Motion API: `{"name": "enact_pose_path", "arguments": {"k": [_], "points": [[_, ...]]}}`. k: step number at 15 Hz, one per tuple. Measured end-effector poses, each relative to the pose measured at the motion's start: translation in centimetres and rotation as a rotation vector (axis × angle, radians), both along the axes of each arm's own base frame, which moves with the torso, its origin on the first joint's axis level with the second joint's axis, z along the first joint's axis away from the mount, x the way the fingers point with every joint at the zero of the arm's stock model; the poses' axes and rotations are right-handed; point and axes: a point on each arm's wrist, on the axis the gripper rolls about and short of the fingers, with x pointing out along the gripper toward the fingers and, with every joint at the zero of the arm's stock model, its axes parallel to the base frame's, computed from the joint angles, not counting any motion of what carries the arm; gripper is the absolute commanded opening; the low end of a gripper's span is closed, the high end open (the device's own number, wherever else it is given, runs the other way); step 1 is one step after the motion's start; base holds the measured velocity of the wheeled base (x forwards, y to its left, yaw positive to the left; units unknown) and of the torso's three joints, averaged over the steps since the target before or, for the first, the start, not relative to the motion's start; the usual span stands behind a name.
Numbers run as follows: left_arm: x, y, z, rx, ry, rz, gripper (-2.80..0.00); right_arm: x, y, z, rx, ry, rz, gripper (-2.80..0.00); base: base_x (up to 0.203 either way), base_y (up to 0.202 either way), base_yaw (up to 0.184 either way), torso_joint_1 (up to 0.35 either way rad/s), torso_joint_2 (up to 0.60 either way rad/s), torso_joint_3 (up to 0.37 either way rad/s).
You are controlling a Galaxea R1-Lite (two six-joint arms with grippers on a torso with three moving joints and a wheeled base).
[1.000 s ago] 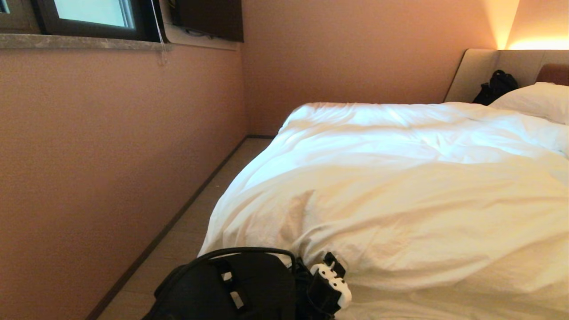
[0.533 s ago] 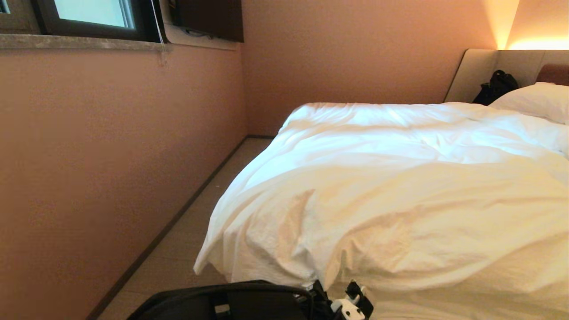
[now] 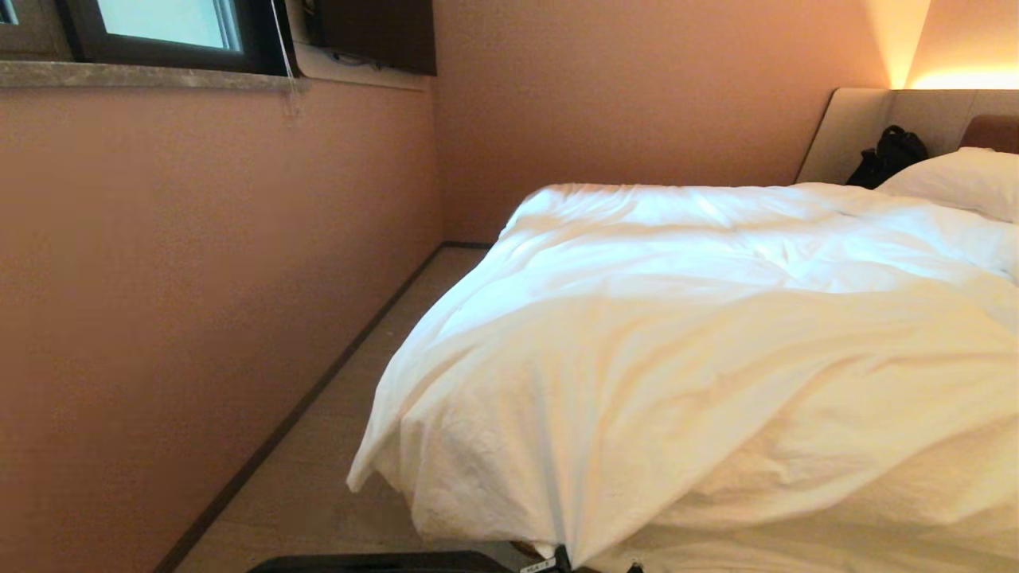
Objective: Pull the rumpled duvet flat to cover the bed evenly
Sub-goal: Flatten the corners of the folded blanket
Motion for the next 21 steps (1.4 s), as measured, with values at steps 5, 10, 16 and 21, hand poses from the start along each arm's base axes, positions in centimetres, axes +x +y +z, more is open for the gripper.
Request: {"name": "enact_pose_path", "arguments": {"k": [5,10,16,21], "points": [[-1.4,0.4,-0.4,0.026,0.013,-0.031,-2.8,0.0,0.0,0.0,0.0,0.0,0.0,-2.8,0.0,0.0,0.0,0.0,0.0,0.0],[-2.0,0.9,-0.5,0.022,0.027,-0.031,-2.8,0.0,0.0,0.0,0.0,0.0,0.0,-2.8,0.0,0.0,0.0,0.0,0.0,0.0],[-1.8,0.2,0.1,-0.027,0.015,-0.029,-2.8,0.0,0.0,0.0,0.0,0.0,0.0,-2.8,0.0,0.0,0.0,0.0,0.0,0.0],[-0.4,-0.7,0.5,-0.081,-0.006,0.0,-2.8,0.0,0.0,0.0,0.0,0.0,0.0,-2.8,0.0,0.0,0.0,0.0,0.0,0.0]]}}
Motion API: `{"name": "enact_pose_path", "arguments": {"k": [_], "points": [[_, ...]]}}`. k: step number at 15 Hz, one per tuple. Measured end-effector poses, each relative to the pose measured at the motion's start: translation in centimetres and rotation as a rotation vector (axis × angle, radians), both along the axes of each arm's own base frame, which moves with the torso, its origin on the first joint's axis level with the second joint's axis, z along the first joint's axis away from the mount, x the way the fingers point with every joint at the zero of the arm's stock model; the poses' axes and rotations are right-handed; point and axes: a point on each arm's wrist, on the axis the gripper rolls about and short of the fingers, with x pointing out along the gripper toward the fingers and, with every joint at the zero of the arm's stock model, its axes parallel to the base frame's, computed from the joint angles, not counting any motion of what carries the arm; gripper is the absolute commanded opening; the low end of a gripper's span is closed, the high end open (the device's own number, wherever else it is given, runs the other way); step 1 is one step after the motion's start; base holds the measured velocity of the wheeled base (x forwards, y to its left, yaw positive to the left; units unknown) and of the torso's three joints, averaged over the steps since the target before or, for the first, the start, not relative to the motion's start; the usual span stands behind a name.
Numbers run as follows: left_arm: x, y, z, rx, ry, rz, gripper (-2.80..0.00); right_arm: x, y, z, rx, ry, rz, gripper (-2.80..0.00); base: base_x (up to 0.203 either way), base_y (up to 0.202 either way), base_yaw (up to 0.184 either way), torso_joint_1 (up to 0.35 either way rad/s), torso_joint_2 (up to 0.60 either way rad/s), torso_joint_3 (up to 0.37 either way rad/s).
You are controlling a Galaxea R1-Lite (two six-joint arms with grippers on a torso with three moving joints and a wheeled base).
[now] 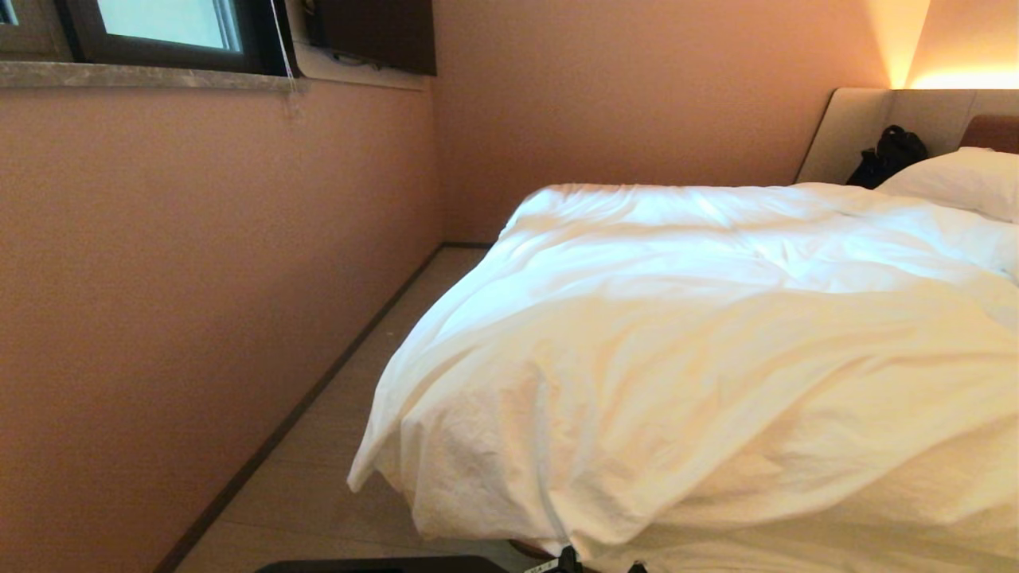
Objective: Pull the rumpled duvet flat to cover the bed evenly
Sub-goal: Flatten the corners of the folded blanket
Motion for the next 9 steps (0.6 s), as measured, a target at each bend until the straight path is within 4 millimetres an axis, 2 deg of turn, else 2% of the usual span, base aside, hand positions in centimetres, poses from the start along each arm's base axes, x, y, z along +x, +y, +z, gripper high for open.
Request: {"name": "enact_pose_path", "arguments": {"k": [4,5,9], "points": [[2.5,0.0,0.2,-0.026,-0.01,0.061,-2.8,0.0,0.0,0.0,0.0,0.0,0.0,-2.8,0.0,0.0,0.0,0.0,0.0,0.0],[3.0,0.1,0.1,-0.028,-0.011,0.073,0.0,0.0,0.0,0.0,0.0,0.0,0.0,-2.8,0.0,0.0,0.0,0.0,0.0,0.0],[4.0,0.1,-0.2,-0.032,-0.015,0.096,0.0,0.0,0.0,0.0,0.0,0.0,0.0,-2.8,0.0,0.0,0.0,0.0,0.0,0.0]]}}
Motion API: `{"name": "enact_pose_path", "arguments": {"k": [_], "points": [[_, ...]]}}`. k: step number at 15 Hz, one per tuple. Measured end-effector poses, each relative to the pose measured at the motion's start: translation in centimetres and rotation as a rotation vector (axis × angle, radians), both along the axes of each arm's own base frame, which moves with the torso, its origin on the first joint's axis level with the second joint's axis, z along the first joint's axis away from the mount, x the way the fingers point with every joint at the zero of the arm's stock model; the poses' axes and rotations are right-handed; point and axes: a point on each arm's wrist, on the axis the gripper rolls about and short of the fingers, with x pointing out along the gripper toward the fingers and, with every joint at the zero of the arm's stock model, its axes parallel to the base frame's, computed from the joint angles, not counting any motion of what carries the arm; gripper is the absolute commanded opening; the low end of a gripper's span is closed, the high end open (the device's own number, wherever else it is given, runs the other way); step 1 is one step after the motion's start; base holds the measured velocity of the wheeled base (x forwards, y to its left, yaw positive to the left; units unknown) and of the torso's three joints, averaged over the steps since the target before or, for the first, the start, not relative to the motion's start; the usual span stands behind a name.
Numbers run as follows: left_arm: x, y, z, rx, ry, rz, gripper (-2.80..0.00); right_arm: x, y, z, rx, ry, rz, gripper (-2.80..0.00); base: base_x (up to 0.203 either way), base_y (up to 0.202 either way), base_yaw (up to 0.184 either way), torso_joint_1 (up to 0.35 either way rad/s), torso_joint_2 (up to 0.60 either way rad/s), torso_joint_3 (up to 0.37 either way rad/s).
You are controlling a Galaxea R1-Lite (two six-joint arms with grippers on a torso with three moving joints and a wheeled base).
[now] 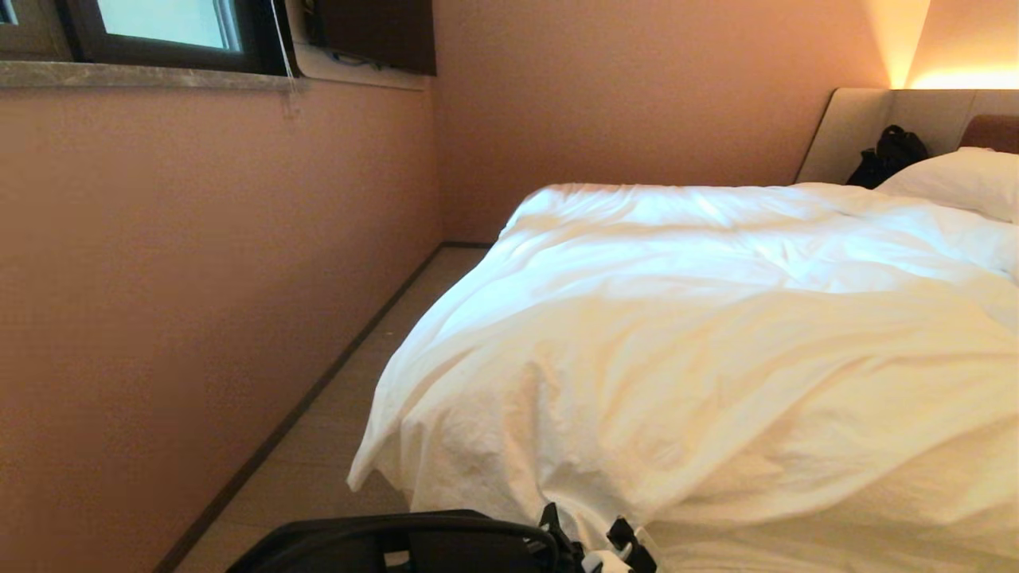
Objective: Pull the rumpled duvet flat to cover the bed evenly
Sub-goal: Flatten the corners of the folded blanket
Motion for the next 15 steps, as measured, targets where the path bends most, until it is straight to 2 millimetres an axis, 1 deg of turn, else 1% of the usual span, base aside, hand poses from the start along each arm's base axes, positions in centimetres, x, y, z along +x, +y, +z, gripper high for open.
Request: {"name": "enact_pose_path", "arguments": {"k": [6,8,12,15], "points": [[0.4,0.0,0.2,-0.015,0.002,-0.004,0.0,0.0,0.0,0.0,0.0,0.0,0.0,-2.8,0.0,0.0,0.0,0.0,0.0,0.0],[0.8,0.1,0.9,-0.035,0.011,-0.016,0.0,0.0,0.0,0.0,0.0,0.0,0.0,-2.8,0.0,0.0,0.0,0.0,0.0,0.0],[2.7,1.1,2.8,-0.074,0.023,-0.007,0.0,0.0,0.0,0.0,0.0,0.0,0.0,-2.8,0.0,0.0,0.0,0.0,0.0,0.0],[3.3,1.6,3.9,-0.1,0.032,-0.015,0.0,0.0,0.0,0.0,0.0,0.0,0.0,-2.8,0.0,0.0,0.0,0.0,0.0,0.0]]}}
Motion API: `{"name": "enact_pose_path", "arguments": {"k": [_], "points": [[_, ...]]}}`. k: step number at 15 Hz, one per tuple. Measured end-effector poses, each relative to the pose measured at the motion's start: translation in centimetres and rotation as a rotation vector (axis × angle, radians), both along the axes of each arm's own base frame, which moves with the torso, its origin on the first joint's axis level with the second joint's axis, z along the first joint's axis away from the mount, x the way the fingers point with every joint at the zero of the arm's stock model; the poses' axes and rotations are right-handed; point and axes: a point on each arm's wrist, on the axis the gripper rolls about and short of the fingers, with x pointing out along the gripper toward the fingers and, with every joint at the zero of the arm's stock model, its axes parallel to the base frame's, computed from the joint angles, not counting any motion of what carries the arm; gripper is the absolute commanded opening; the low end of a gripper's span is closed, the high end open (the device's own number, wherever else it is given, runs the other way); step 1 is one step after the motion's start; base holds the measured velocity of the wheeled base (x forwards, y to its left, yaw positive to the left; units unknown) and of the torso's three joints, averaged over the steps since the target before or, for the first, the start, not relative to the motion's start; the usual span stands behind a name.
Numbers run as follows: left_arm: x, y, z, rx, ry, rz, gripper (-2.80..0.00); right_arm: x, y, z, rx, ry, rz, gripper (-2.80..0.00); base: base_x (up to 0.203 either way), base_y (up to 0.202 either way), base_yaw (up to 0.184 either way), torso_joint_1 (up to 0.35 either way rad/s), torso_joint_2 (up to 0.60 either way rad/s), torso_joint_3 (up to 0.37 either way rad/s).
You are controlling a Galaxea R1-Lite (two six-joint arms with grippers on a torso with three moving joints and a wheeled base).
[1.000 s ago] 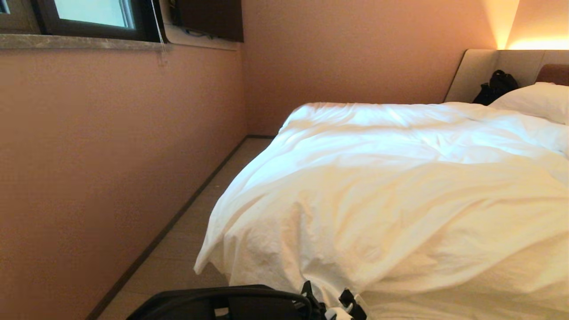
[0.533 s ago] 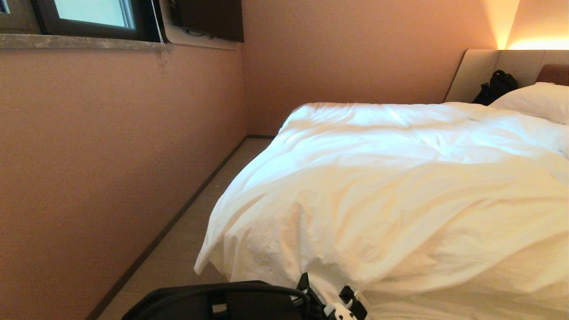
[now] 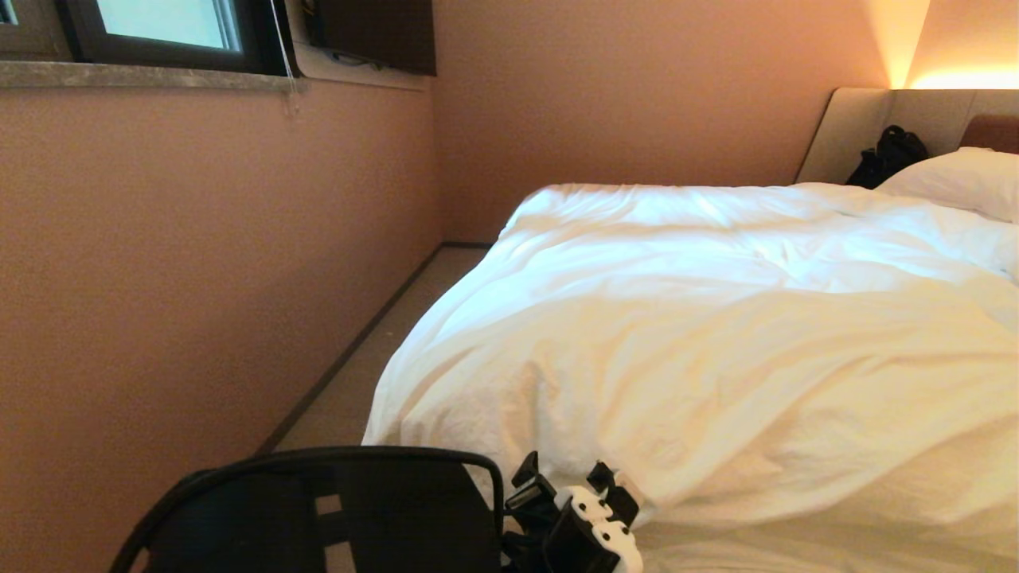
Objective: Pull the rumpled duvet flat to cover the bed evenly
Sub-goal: Flatten the corners of the folded blanket
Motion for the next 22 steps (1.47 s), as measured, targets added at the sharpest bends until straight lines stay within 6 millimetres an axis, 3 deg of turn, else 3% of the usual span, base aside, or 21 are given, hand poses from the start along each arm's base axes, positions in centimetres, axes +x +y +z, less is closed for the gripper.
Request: {"name": "enact_pose_path", "arguments": {"k": [6,14,17,22], "points": [[0.0,0.9,3.3,-0.204,0.106,-0.117,0.0,0.0,0.0,0.0,0.0,0.0,0.0,-2.8,0.0,0.0,0.0,0.0,0.0,0.0],[0.8,2.2,10.2,-0.581,0.327,-0.148,0.0,0.0,0.0,0.0,0.0,0.0,0.0,-2.8,0.0,0.0,0.0,0.0,0.0,0.0],[3.0,3.0,12.6,-0.671,0.353,-0.048,0.0,0.0,0.0,0.0,-0.001,0.0,0.0,-2.8,0.0,0.0,0.0,0.0,0.0,0.0],[6.9,6.3,15.0,-0.757,0.336,0.116,0.0,0.0,0.0,0.0,0.0,0.0,0.0,-2.8,0.0,0.0,0.0,0.0,0.0,0.0]]}}
